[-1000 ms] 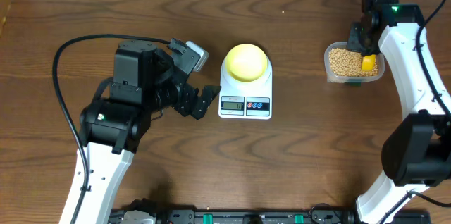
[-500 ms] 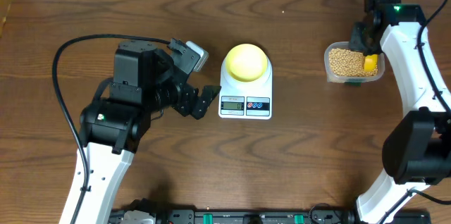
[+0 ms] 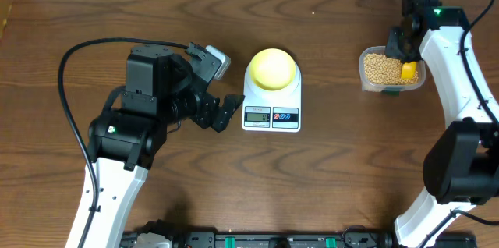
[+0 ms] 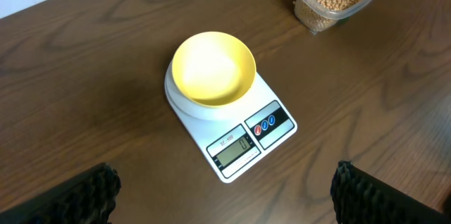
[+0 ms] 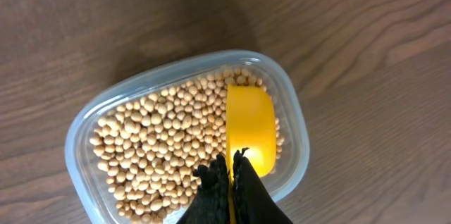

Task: Scoop item into bowl and weigh 50g on scale
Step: 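Drag the scoop through the soybeans with the right gripper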

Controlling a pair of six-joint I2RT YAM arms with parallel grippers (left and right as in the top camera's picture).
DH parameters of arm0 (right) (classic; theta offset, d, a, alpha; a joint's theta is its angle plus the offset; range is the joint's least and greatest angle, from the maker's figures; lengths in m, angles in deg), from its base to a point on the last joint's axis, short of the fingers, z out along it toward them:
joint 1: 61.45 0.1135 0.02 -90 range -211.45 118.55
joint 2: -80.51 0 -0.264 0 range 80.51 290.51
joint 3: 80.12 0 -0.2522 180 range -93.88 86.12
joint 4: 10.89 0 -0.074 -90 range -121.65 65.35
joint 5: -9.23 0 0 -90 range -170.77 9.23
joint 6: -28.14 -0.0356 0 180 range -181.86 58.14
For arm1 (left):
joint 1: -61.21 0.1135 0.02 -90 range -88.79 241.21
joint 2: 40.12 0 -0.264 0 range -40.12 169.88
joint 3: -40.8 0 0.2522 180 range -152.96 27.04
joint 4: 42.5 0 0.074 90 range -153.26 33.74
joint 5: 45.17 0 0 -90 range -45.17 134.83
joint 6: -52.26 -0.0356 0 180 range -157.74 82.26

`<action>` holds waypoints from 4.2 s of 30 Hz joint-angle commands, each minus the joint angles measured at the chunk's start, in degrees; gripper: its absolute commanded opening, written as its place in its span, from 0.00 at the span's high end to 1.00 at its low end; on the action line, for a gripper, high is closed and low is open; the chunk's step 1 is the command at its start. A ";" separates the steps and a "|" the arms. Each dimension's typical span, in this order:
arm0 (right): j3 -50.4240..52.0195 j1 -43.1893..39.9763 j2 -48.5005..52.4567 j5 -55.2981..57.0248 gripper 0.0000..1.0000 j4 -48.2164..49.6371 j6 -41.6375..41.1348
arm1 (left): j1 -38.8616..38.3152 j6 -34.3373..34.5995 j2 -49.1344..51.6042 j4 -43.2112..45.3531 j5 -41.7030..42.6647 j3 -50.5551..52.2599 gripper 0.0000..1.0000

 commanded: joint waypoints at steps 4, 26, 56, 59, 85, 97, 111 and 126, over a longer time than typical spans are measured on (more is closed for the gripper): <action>3.54 -0.39 0.48 -2.71 0.99 0.52 -0.46 | 0.31 0.28 -0.20 -0.15 1.16 0.28 0.02; 3.69 -0.35 0.48 -7.85 0.99 1.73 -0.20 | 0.31 0.28 -0.20 -0.15 1.18 0.28 0.02; 3.69 -5.40 0.48 -23.28 0.99 2.84 5.20 | 0.31 0.28 -0.20 -0.15 1.18 0.28 0.03; 3.69 -6.05 0.48 -23.28 0.99 2.78 5.42 | 0.31 0.28 -0.20 -0.15 1.18 0.28 0.02; 3.72 -7.54 0.48 -27.12 0.99 2.32 6.71 | 0.31 0.28 -0.20 -0.15 1.18 0.28 0.03; 3.72 -10.45 0.48 -33.77 0.99 1.57 7.30 | 0.31 0.28 -0.20 -0.15 1.18 0.28 0.02; 3.72 -11.39 0.48 -34.38 0.99 1.97 7.74 | 0.31 0.28 -0.20 -0.15 1.16 0.28 0.02; 3.74 -16.15 0.48 -38.18 0.99 2.01 7.80 | 0.31 0.28 -0.20 -0.15 1.18 0.28 0.02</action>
